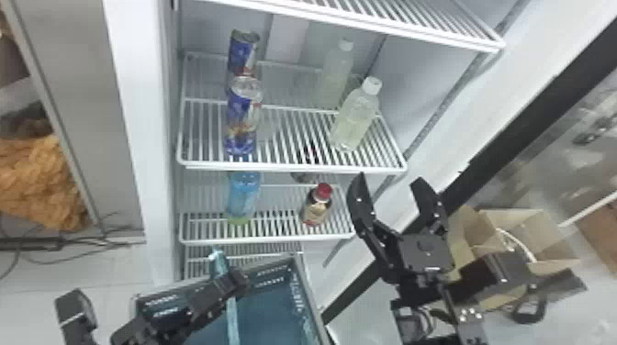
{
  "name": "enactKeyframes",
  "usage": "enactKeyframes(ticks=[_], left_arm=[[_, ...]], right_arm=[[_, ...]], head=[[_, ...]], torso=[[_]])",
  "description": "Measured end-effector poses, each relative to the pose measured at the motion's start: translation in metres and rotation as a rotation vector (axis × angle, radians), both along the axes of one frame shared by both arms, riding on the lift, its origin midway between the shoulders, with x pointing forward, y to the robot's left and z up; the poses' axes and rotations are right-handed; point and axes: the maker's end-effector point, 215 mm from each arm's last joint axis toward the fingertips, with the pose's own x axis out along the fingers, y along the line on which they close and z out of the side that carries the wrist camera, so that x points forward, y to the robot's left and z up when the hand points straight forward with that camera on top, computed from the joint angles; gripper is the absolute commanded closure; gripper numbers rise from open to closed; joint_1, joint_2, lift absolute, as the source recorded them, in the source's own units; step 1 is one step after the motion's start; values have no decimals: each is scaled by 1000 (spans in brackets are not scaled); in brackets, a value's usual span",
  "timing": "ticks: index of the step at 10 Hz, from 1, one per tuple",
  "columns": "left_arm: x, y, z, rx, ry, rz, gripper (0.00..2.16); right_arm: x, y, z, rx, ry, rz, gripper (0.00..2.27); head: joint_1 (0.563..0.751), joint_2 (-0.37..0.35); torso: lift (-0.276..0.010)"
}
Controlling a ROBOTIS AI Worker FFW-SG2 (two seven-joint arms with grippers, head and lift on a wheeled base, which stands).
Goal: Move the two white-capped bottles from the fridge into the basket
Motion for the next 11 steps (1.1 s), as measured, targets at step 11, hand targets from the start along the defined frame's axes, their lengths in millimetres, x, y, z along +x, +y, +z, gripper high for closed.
enactKeyframes(ticks=[11], left_arm=[[0, 2, 1, -6, 1, 4, 1184]], right_arm=[[21, -7, -14, -16, 21, -10, 101]], head=[[695, -350]], torso=[[0]])
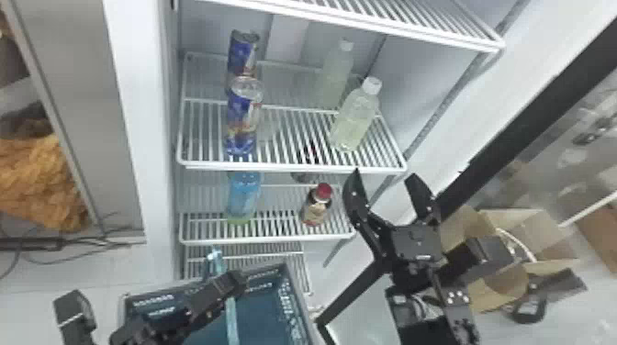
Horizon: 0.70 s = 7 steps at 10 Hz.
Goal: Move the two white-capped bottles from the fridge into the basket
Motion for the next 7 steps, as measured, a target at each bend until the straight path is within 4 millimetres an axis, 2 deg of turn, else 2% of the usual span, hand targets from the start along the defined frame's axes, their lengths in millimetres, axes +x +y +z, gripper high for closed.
enactKeyframes(ticks=[5, 7], left_arm=[[1, 0, 2, -5, -2, 1, 1185], [1, -1, 2, -5, -3, 0, 1185]], right_arm=[[43, -7, -3, -22, -29, 1, 67], [60, -6, -14, -31, -6, 21, 67]], head=[[695, -350], [695, -350]], torso=[[0], [0]])
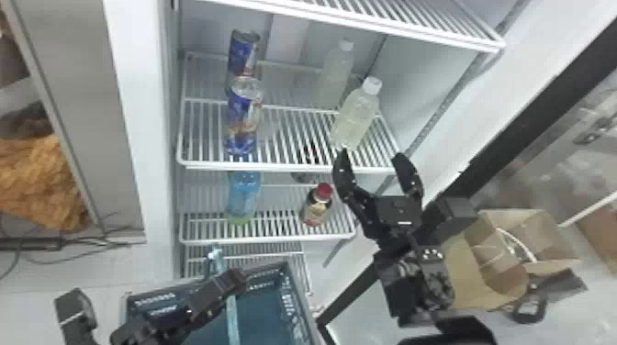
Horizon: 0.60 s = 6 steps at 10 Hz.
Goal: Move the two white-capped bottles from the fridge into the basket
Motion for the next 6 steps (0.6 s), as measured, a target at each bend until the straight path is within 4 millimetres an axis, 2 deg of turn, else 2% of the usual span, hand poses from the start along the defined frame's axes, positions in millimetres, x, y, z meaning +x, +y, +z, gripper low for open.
enactKeyframes(ticks=[2, 6], left_arm=[[-1, -2, 1, -2, 0, -5, 1184], [-2, -3, 1, -4, 0, -9, 1185]], right_arm=[[18, 2, -6, -16, 13, 16, 67], [52, -2, -5, -43, 7, 14, 67]], head=[[695, -350], [695, -350]], torso=[[0], [0]])
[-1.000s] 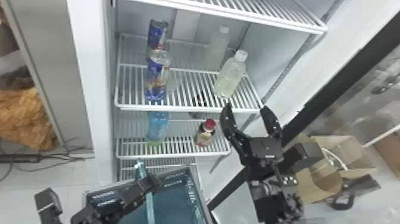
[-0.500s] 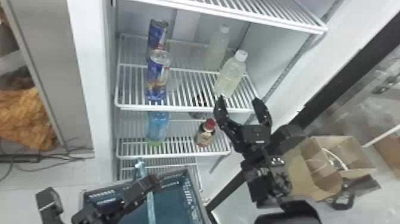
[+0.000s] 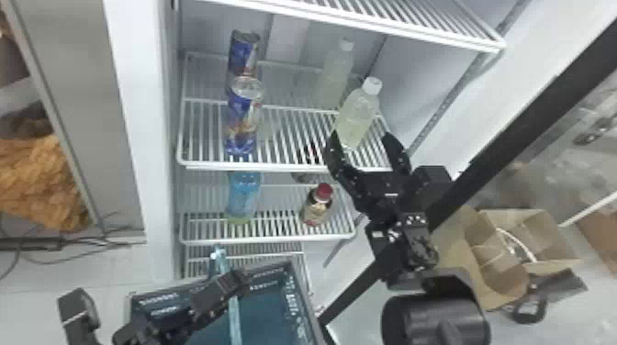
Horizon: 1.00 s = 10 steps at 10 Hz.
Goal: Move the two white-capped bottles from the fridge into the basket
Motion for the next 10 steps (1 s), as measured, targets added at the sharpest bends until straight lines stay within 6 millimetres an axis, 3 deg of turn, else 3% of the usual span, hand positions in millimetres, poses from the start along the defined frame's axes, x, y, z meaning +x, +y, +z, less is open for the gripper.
enactKeyframes(ticks=[6, 7, 10], left_arm=[[1, 1, 1, -1, -2, 2, 1185], [2, 1, 1, 0, -2, 3, 1184], [2, 1, 1, -1, -2, 4, 1185]], right_arm=[[40, -6, 5, -4, -12, -9, 114], [46, -6, 7, -7, -16, -8, 194], [55, -3, 12, -15, -24, -3, 757]], head=[[695, -350], [695, -350], [695, -350]], torso=[[0], [0], [0]])
